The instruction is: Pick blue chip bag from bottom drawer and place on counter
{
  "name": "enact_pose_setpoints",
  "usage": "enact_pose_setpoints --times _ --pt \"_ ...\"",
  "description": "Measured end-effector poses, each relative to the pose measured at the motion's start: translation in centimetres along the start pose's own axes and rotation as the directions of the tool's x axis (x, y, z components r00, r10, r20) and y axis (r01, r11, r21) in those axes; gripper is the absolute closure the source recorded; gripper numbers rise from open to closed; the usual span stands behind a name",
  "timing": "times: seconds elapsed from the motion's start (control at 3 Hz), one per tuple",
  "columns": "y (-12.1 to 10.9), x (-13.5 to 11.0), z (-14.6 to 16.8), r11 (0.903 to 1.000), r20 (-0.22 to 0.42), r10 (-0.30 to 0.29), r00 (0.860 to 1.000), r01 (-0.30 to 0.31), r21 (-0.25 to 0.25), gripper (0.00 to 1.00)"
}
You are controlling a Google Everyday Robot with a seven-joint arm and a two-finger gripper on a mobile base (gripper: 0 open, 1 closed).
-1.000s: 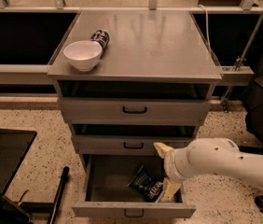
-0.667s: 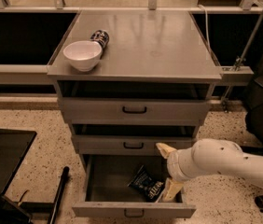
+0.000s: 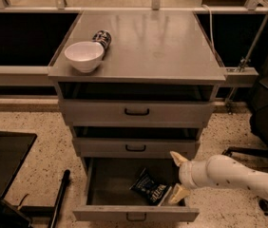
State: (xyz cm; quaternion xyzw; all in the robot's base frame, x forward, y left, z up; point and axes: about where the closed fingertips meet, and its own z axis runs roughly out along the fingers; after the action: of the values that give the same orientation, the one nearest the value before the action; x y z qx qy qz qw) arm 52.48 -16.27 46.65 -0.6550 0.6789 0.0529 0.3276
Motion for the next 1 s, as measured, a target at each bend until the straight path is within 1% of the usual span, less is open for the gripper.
enact_pose_setpoints --times 0.33,0.67,1.0 --pt "0.4 2.6 4.6 0.9980 0.024 0.062 0.998 -0.063 0.008 0.00" --pt "1.1 3.6 11.8 0.9945 0.027 0.104 0.994 -0.103 -0.018 0.00" --pt "1.1 3.6 11.8 0.9945 0.027 0.104 0.994 -0.103 -0.018 0.00"
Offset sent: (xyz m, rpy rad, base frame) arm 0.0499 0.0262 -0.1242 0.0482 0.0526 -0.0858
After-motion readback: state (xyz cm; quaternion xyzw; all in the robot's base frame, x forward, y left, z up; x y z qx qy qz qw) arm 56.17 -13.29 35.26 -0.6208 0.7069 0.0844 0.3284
